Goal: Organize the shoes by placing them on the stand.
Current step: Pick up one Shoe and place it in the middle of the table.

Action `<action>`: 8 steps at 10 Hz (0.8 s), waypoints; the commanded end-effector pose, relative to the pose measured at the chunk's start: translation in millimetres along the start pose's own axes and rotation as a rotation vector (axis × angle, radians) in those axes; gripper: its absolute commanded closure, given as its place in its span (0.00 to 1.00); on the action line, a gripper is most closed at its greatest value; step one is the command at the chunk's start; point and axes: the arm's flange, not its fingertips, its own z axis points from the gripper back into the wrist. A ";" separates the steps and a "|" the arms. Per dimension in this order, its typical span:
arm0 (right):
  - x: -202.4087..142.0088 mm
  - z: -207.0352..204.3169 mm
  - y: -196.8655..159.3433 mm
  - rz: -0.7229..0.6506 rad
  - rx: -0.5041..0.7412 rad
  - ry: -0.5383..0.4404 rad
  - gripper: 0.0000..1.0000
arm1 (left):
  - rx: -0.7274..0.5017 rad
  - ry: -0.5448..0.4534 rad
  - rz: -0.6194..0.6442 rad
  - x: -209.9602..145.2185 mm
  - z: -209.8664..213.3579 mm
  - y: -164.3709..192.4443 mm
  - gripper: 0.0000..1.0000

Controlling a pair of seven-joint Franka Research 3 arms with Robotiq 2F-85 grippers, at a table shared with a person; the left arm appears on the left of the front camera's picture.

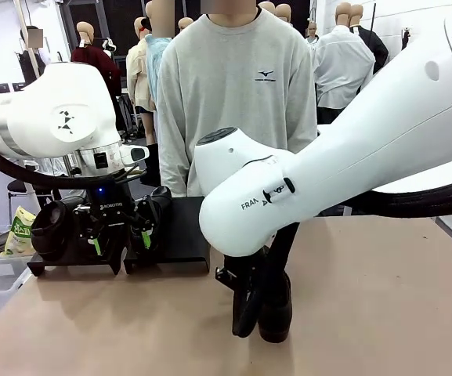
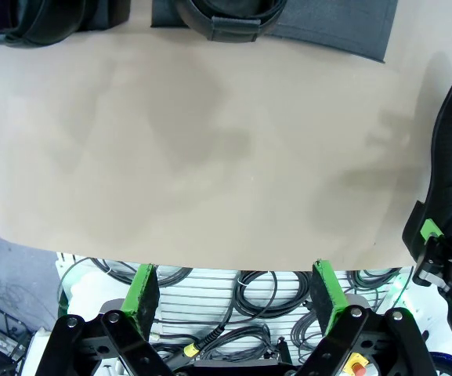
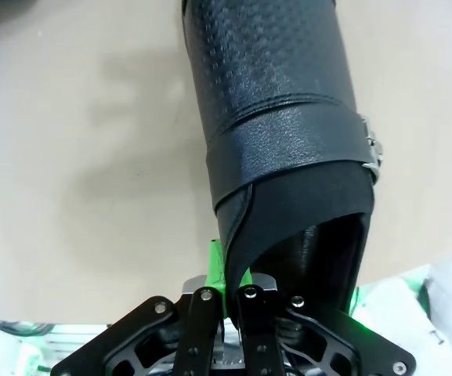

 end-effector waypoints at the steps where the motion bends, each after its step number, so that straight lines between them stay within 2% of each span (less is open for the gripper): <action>1: -0.8 -13.3 10.8 0.012 0.022 -0.010 1.00 | 0.003 -0.004 -0.007 0.2 0.6 0.6 0.00; 3: 3.3 -19.1 15.0 0.028 0.037 -0.002 1.00 | 0.003 -0.004 -0.007 0.2 0.6 0.6 0.00; 4: 5.0 -19.8 15.3 0.033 0.040 0.005 0.94 | 0.003 -0.004 -0.007 0.2 0.6 0.6 0.00; 8: 6.8 -21.7 20.1 0.054 0.052 0.007 0.18 | 0.003 -0.004 -0.007 0.2 0.6 0.6 0.00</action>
